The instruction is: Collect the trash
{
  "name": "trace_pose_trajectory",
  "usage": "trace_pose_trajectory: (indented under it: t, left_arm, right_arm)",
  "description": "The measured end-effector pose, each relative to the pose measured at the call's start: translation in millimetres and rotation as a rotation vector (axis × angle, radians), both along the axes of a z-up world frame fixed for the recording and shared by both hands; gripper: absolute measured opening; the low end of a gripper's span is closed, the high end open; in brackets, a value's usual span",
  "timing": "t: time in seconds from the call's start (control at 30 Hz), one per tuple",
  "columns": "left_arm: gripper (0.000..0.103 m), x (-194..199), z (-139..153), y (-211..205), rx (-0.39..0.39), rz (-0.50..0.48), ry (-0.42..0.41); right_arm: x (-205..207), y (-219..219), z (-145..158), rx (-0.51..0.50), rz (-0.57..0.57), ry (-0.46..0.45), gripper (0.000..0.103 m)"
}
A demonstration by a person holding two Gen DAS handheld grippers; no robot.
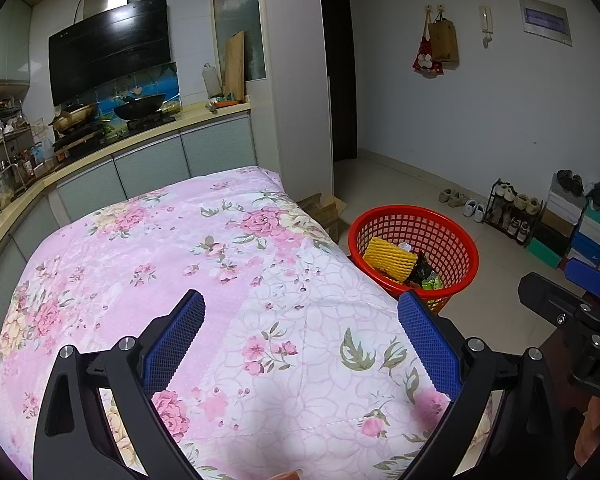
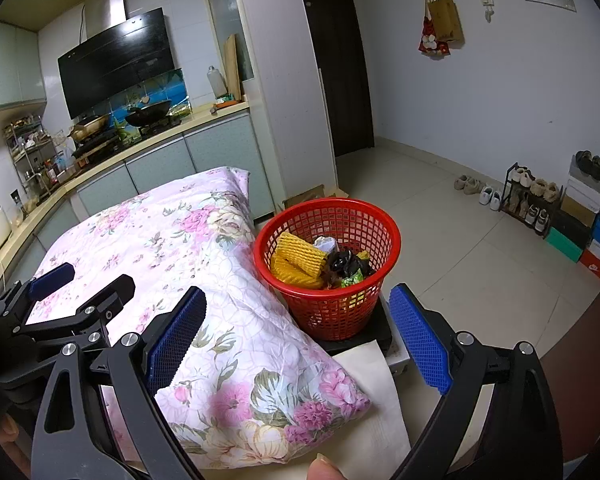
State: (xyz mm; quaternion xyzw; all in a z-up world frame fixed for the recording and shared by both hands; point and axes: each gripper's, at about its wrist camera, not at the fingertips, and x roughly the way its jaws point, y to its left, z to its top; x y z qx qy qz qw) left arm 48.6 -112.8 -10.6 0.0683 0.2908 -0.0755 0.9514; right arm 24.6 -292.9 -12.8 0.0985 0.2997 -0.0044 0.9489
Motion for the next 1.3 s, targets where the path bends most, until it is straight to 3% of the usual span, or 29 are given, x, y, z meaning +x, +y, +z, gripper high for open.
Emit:
trace_pose_trajectory:
  t: [0.97, 1.17, 1.3]
  left_arm:
    - [0.094, -4, 0, 4, -0.035, -0.048, -0.005]
    - [0.094, -10, 5, 29, -0.046, -0.009, -0.002]
    - [0.094, -17, 6, 70, -0.043, 0.087, -0.006]
  right_arm:
    - [0, 5, -5, 0.005, -0.009, 0.019, 0.09]
    - [-9, 38, -3, -0.036, 0.017, -0.012, 0.09]
    - [-20, 90, -18, -0.057, 0.121, -0.058, 0.09]
